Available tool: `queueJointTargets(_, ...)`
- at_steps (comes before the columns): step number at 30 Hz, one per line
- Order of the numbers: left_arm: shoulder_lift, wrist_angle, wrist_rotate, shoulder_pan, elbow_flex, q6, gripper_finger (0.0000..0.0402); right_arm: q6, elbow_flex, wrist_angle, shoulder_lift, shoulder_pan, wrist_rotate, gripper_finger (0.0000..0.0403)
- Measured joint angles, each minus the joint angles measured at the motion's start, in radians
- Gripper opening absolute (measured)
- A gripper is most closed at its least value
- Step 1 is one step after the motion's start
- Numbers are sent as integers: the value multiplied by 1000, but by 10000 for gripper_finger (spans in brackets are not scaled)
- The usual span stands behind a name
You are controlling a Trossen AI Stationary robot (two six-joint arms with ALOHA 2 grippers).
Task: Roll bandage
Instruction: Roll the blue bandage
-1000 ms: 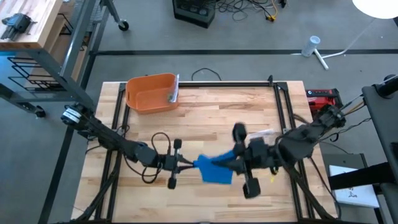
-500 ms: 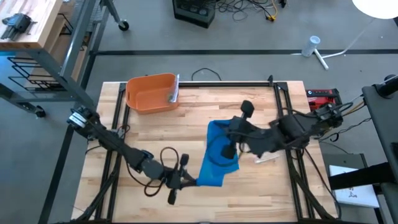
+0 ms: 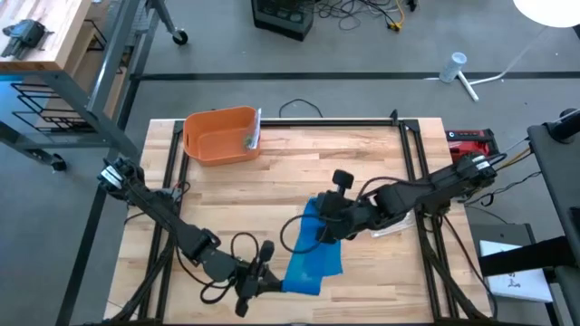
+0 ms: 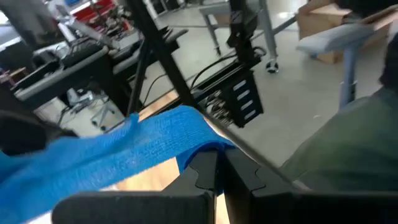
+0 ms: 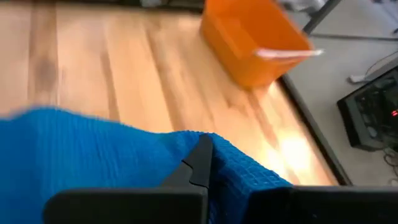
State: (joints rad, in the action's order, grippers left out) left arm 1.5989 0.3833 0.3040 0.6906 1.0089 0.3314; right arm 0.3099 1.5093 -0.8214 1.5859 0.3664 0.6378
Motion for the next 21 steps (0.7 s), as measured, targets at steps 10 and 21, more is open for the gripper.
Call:
queueJointTargets(10, -24, -147, -69, 52, 75, 12, 0, -94, -39, 164, 68, 4, -520, 135)
queueJointTargets(21, -24, -429, -193, 115, 169, 7, 0, -125, -39, 151, 79, 4, -815, 204)
